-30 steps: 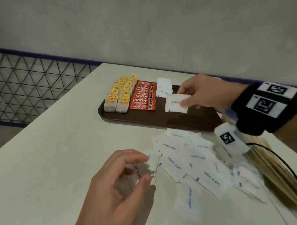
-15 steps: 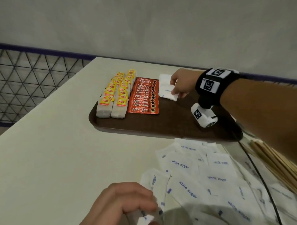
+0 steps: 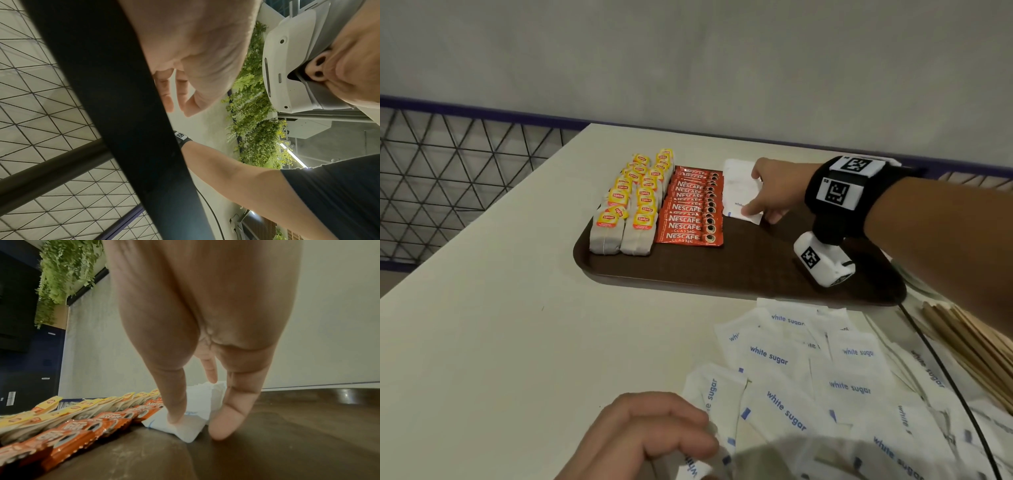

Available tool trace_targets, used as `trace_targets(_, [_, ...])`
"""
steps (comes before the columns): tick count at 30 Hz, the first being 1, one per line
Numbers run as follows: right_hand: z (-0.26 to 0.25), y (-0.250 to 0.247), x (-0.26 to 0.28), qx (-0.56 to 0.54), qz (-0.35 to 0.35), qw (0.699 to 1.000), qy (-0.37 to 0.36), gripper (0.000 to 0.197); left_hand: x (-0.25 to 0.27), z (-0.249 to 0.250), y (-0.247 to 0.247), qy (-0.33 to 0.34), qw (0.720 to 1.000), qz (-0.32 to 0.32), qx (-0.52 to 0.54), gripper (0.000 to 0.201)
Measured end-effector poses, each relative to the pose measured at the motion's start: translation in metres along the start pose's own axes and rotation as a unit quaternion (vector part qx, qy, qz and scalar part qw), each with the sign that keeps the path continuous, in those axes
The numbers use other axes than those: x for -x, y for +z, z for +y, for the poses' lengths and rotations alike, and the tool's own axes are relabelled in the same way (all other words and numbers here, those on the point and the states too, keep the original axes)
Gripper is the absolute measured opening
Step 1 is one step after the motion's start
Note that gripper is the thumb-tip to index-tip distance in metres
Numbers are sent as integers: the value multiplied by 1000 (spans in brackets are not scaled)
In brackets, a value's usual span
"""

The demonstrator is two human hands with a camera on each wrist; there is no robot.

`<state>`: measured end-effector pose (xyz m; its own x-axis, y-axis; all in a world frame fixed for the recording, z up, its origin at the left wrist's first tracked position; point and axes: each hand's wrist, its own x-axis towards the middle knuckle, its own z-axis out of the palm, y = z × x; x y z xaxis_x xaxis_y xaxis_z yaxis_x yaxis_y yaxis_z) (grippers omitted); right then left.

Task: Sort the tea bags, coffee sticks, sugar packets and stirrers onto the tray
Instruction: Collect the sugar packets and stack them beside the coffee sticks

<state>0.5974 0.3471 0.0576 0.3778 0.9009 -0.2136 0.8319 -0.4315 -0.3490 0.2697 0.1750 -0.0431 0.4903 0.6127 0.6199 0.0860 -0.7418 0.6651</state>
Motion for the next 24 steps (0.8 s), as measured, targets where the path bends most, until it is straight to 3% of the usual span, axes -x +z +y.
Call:
trace_targets(10, [2, 2, -12, 39, 36, 998, -17, 72, -3, 1, 3, -1, 1000, 17, 1, 28])
trace_targets(17, [1, -7, -2, 37, 45, 998, -2, 69, 2, 8, 8, 3, 997, 68, -21, 8])
trace_targets(21, [-11, -23, 47, 101, 86, 988, -83, 43, 8, 24, 12, -81, 989, 120, -38, 11])
trace_targets(24, [-24, -16, 105, 102, -25, 979, -172, 22, 10, 38, 8, -167, 977, 118, -53, 23])
